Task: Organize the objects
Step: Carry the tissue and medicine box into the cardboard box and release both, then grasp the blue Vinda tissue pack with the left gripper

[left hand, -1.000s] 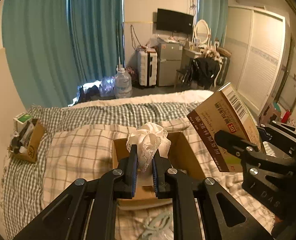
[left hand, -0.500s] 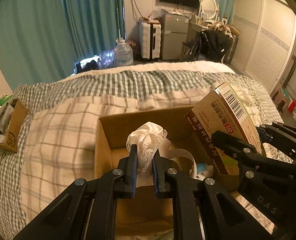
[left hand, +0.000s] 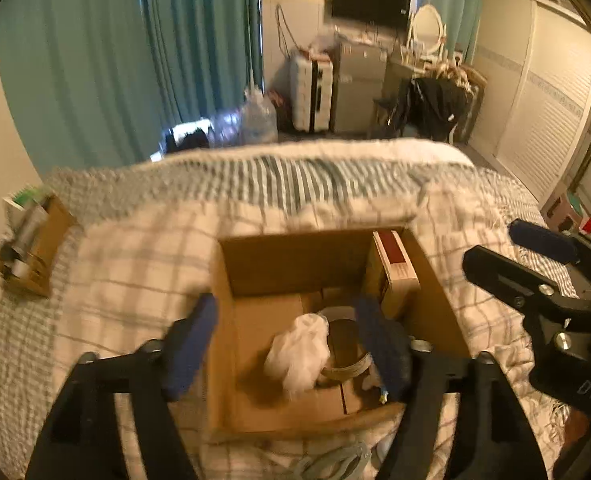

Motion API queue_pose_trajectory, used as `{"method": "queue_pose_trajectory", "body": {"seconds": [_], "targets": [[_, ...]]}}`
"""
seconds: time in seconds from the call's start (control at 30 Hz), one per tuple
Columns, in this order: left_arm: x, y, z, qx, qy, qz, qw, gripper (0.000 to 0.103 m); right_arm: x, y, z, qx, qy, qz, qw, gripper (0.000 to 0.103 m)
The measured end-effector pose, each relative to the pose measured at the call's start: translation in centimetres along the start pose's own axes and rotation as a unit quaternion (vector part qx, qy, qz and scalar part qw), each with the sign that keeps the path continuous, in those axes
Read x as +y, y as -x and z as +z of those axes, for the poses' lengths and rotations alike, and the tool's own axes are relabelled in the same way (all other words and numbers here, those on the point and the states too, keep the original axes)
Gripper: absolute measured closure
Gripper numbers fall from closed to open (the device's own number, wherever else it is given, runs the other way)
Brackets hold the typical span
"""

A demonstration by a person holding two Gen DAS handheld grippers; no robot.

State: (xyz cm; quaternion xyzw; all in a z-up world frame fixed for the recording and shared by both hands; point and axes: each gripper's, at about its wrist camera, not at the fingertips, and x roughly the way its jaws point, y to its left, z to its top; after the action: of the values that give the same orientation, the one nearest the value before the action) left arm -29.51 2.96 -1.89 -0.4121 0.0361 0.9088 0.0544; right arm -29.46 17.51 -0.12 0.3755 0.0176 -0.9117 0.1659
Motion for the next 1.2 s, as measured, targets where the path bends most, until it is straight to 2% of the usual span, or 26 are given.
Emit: {"method": "queue_pose_trajectory", "body": {"seconds": [0.07,0.17,0.27,0.37,0.6,0.73,0.87,0.97,1.07,1.2], "targets": [[-0.1,2.3,0.2,-0.014,-0.002,0.002,0.9999,0.011,0.1,3.0,0.5,-0.018,0.003,-0.009,1.000,0.029],[-0.4,7.2,0.2,-0.048,0.000,0.005,0.9988,0.000,0.4,7.6,0.7,-0.039,0.014,-0.022,0.999,0.017],[-0.8,11.1,0.0,-0.071,-0.001,0.013,0.9974,0.000,0.7,12.4,0.2,-0.061,0.019,-0.033,0.997,0.007],[-0.6,14.5,-1.0,-0.085,0.006,0.019,0.9962,0.000,0.8,16.5,-0.8,-0.076,0.015,-0.023,0.997,0.000],[0.4,19.3,-5.5,-0.100,0.031,0.023,0.9942,0.000,2.3,22.7,-5.0,-0.090,0.036,-0.047,0.994,0.001],[1.4,19.8,-8.6,-0.097,0.052,0.028,0.9936,0.000,2.8,23.1,-8.3,-0.081,0.044,-0.067,0.993,0.001],[2.5,18.9,-12.1,-0.089,0.079,0.031,0.9924,0.000,3.0,21.5,-11.7,-0.062,0.041,-0.067,0.995,0.001],[3.0,17.1,-14.9,-0.081,0.089,0.048,0.9916,0.000,3.2,19.2,-14.4,-0.045,0.029,-0.071,0.996,0.000],[3.1,15.0,-17.5,-0.072,0.093,0.066,0.9908,0.000,3.1,16.4,-17.0,-0.024,0.007,-0.057,0.998,0.000],[2.0,11.5,-20.7,-0.039,0.073,0.072,0.9940,0.000,2.8,12.8,-19.5,0.009,-0.024,-0.045,0.999,0.000]]}}
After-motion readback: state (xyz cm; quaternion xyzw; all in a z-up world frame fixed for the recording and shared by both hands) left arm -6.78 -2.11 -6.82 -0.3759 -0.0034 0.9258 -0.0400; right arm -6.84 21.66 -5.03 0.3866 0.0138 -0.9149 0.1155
